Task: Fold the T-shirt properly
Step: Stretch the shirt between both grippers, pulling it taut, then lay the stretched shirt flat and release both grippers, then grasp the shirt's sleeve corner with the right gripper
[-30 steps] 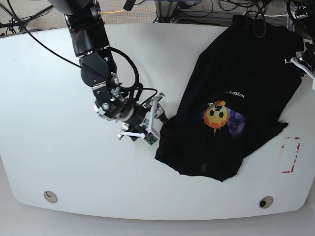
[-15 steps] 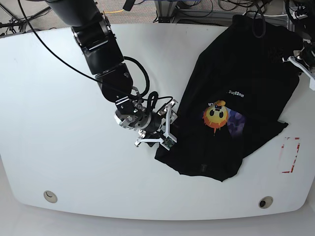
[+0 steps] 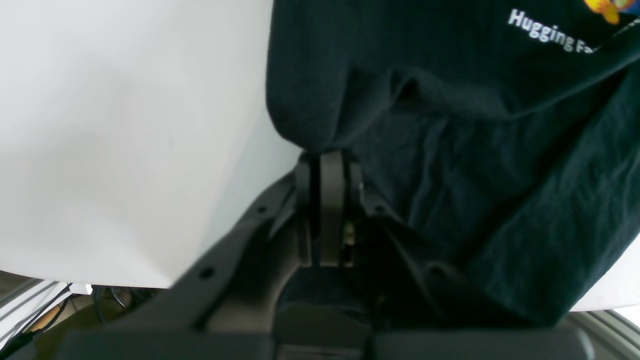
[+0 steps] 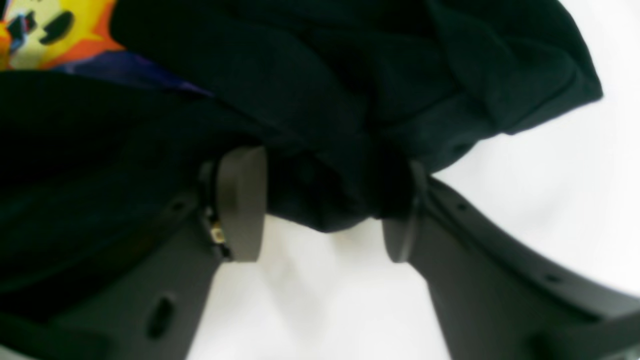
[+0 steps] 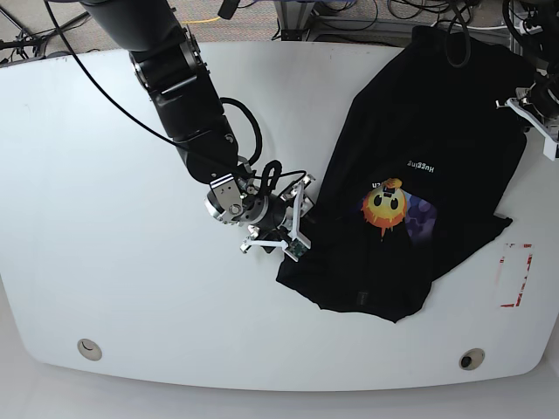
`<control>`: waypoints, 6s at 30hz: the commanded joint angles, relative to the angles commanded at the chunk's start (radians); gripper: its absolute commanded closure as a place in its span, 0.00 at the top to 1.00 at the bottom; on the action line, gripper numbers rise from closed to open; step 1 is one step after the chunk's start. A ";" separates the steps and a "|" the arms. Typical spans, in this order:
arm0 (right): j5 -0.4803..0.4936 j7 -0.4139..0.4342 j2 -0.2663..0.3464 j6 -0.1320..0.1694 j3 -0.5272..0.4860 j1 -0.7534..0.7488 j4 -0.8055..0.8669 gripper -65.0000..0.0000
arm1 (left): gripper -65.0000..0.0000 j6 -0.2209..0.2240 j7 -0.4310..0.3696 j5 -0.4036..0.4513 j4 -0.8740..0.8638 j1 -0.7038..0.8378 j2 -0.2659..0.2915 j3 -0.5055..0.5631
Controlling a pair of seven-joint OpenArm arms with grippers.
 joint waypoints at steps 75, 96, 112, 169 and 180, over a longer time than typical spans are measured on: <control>0.002 -0.546 -0.015 0.163 0.773 -0.583 0.884 0.01 | 0.01 -0.293 0.229 0.278 -0.009 -0.361 -0.023 0.345; 0.221 -0.552 -0.014 0.187 0.829 -0.841 0.944 0.51 | 0.00 -0.295 0.153 0.405 -0.058 -0.241 0.017 0.339; 0.493 -0.552 0.074 0.187 0.825 -0.899 1.022 0.51 | 0.48 -0.463 0.158 0.405 -0.055 -0.178 0.020 0.334; 0.545 -0.552 0.146 0.184 0.721 -0.628 0.927 0.52 | 0.63 -0.550 0.146 0.404 -0.643 -0.586 0.227 -0.276; 0.540 -0.552 0.149 0.183 0.720 -0.565 0.902 0.52 | 0.63 -0.550 0.146 0.405 -0.657 -0.641 0.281 -0.195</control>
